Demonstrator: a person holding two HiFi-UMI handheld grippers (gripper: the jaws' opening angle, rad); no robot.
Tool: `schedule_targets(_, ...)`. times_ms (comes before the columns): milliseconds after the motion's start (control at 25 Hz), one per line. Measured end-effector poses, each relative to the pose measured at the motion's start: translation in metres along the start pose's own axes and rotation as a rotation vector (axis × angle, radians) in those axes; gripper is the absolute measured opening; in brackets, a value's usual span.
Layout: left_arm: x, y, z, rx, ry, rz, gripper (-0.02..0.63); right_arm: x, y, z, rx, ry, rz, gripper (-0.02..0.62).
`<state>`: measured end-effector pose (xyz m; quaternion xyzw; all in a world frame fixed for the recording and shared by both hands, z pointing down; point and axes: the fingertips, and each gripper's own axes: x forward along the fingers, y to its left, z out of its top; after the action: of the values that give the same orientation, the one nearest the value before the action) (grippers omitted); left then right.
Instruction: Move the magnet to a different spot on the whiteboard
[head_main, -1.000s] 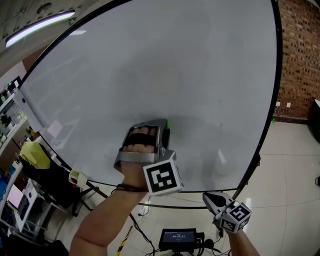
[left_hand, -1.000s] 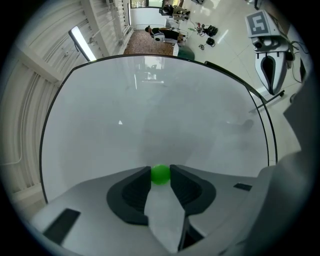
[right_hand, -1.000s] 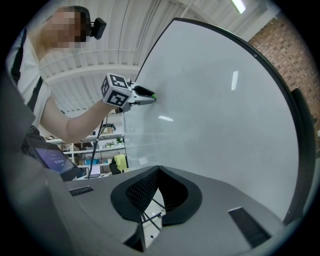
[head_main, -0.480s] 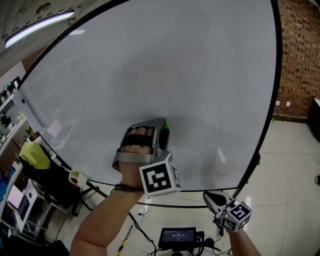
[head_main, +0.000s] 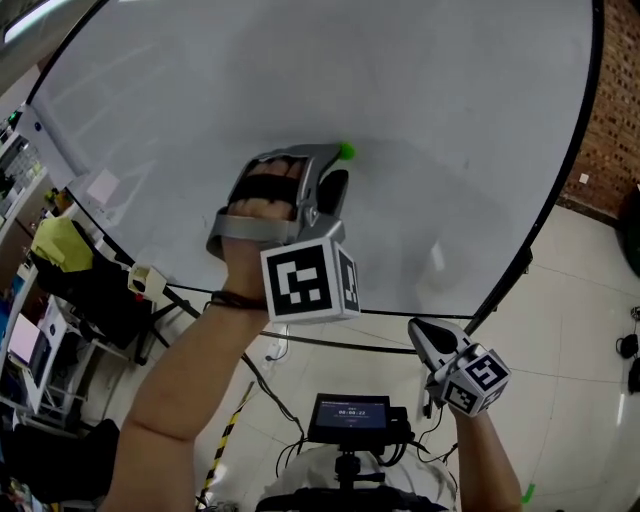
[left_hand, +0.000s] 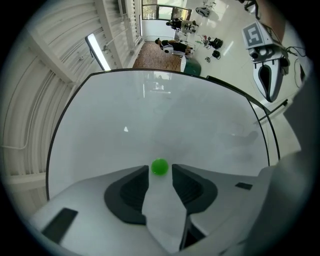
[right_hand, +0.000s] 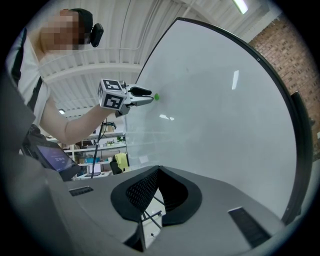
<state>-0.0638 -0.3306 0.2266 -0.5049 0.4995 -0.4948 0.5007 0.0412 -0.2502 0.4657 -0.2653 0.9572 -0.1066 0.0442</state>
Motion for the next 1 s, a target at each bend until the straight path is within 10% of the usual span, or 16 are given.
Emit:
schedule_targets(680, -0.085, -0.131, -0.04, -0.859, -0.219, -0.494, 0.143, -0.01, 0.054, -0.01, -0.036, 0.043, -0.033, 0.026)
schedule_targets(1000, -0.138, -0.178, -0.08, -1.235, -0.281, -0.546, 0.102, -0.016, 0.088, -0.018, -0.051, 0.045, -0.072, 0.026)
